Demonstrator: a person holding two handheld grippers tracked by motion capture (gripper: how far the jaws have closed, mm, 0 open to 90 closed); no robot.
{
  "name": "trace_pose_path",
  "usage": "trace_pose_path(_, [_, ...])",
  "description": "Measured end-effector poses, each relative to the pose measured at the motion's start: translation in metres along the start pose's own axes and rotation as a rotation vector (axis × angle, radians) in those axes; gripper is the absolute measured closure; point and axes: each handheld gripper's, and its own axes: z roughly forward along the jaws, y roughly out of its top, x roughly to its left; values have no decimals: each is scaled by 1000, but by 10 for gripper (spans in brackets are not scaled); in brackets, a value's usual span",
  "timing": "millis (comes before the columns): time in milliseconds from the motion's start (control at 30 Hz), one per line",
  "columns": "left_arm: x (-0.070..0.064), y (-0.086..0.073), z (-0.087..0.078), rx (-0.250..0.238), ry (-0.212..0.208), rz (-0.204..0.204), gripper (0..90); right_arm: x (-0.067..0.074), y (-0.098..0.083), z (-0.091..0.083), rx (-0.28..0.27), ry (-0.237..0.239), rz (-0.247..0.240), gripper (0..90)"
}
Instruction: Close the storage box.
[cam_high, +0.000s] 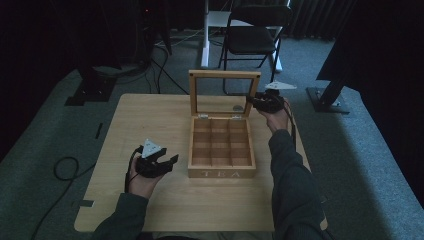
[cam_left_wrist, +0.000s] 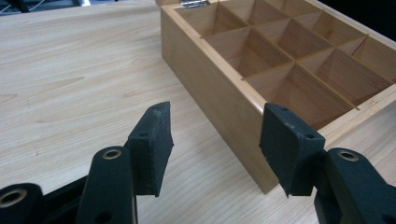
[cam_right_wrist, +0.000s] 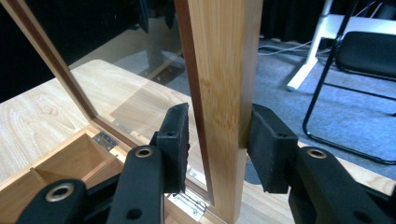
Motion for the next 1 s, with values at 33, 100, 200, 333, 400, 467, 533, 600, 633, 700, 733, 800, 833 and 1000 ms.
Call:
trace_pose_path(33, [0, 1, 0, -3, 0, 2, 441, 3, 0, -2, 2, -13, -3, 591])
trace_pose_path(100, [-1, 4, 1, -7, -2, 2, 441, 10, -2, -5, 1, -40, -29, 584])
trace_pose_path(200, [0, 9, 4, -17, 1, 6, 441, 12, -4, -8, 1, -41, -36, 581])
trace_pose_path(333, [2, 19, 9, -25, 9, 11, 443, 18, -5, -13, -6, -54, -42, 569])
trace_pose_path(400, [4, 24, 11, -32, 10, 7, 444, 21, -5, -15, -8, -62, -44, 562])
trace_pose_path(467, [5, 33, 13, -36, 14, 16, 445, 22, -6, -17, -10, -67, -41, 565])
trace_pose_path(533, [7, 43, 17, -42, 27, 24, 447, 22, -6, -19, -18, -70, -30, 578])
trace_pose_path(600, [10, 53, 22, -38, 40, 30, 447, 21, -6, -23, -43, -63, 5, 595])
trace_pose_path(633, [11, 57, 24, -36, 46, 30, 448, 20, -6, -25, -53, -57, 23, 594])
trace_pose_path(700, [14, 68, 29, -30, 57, 39, 448, 21, -5, -25, -43, -61, 18, 593])
trace_pose_path(733, [15, 73, 31, -31, 63, 44, 448, 22, -6, -25, -36, -68, 8, 593])
trace_pose_path(800, [15, 83, 34, -34, 69, 51, 449, 24, -6, -25, -32, -69, 0, 588])
trace_pose_path(833, [16, 90, 36, -41, 73, 55, 450, 24, -7, -25, -30, -71, -1, 588])
trace_pose_path(1000, [14, 115, 41, -68, 76, 76, 536, 27, -8, -25, -29, -86, -7, 589])
